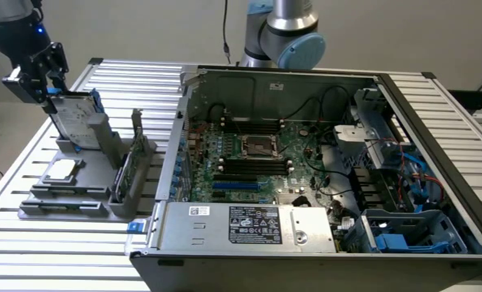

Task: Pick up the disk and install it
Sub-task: 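Pick up the disk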

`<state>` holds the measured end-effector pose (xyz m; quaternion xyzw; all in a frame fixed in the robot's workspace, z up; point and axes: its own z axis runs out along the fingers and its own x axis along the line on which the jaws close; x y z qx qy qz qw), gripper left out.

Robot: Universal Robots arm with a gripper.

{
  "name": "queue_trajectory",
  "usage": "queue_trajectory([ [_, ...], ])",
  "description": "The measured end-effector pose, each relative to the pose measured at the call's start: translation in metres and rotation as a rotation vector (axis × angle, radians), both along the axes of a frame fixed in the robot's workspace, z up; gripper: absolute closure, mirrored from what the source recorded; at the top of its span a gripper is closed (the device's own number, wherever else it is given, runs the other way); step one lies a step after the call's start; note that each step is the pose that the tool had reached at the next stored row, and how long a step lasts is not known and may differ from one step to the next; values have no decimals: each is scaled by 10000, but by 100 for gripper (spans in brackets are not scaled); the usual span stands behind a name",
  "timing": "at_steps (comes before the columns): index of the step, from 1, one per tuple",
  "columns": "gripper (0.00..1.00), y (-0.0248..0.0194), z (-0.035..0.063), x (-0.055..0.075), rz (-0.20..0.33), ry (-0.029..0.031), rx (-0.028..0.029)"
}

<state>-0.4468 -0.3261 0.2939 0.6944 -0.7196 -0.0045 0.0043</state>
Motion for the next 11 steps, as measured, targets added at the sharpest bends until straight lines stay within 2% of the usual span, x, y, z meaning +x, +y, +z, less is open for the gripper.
queue_trajectory([
  [2, 43, 0, 0, 0, 0, 0, 0],
  [4, 55, 0, 0, 0, 0, -1, 0],
  [6, 55, 0, 0, 0, 0, 0, 0],
  [7, 62, 0, 0, 0, 0, 0, 0],
  [11, 62, 0, 0, 0, -1, -1, 5],
])
